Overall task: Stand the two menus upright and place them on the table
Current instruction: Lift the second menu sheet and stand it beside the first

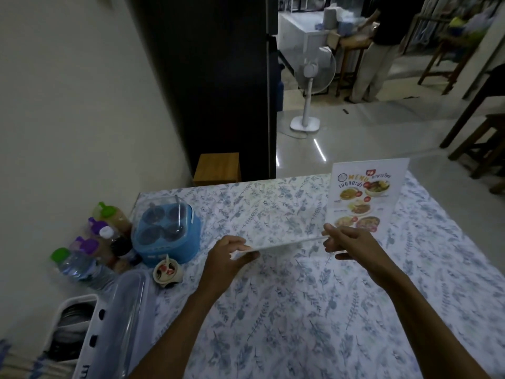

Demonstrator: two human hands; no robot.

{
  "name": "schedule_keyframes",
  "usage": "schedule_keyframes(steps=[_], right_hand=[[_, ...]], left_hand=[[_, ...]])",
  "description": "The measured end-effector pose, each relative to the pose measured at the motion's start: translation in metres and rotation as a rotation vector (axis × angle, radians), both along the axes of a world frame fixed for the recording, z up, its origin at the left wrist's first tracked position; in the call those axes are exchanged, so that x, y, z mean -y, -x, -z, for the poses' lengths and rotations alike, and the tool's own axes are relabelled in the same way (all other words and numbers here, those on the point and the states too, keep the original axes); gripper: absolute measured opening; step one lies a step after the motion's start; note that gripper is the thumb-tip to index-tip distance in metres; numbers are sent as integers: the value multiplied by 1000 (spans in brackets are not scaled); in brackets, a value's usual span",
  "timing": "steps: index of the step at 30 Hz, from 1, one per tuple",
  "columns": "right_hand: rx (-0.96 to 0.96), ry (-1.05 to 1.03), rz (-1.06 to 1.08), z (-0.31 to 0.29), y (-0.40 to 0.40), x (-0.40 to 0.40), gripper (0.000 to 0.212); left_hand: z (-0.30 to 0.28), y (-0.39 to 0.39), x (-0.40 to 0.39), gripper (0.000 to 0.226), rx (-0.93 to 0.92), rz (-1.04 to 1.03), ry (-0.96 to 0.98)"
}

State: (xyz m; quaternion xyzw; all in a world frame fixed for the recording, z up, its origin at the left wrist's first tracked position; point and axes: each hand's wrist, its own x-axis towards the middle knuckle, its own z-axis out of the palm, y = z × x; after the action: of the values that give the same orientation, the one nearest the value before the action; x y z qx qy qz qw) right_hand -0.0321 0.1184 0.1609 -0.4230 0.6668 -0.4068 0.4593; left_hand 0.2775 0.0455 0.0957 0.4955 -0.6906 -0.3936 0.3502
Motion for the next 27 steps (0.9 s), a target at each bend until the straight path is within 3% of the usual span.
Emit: schedule_keyframes(steps=[5, 9, 13, 17, 20, 27], right_hand=[[-9, 32, -23, -5, 3, -2, 41], [16, 66, 4, -3, 3, 3, 34], [-35, 143, 41, 0, 0, 17, 27], [-157, 216, 87, 8, -5, 40, 23], [-228, 253, 120, 14, -11, 56, 17], [-284, 284, 187, 36, -24, 76, 32]], left_hand=[[-15, 7, -5, 34, 8, -42, -38], [-22, 16, -3, 14, -34, -83, -67], [-26, 19, 11, 37, -27, -118, -60], [-30, 24, 27, 23, -69, -77, -66], [-26, 26, 38, 28, -57, -94, -50], [-14, 25, 60, 27, -76, -101, -53]])
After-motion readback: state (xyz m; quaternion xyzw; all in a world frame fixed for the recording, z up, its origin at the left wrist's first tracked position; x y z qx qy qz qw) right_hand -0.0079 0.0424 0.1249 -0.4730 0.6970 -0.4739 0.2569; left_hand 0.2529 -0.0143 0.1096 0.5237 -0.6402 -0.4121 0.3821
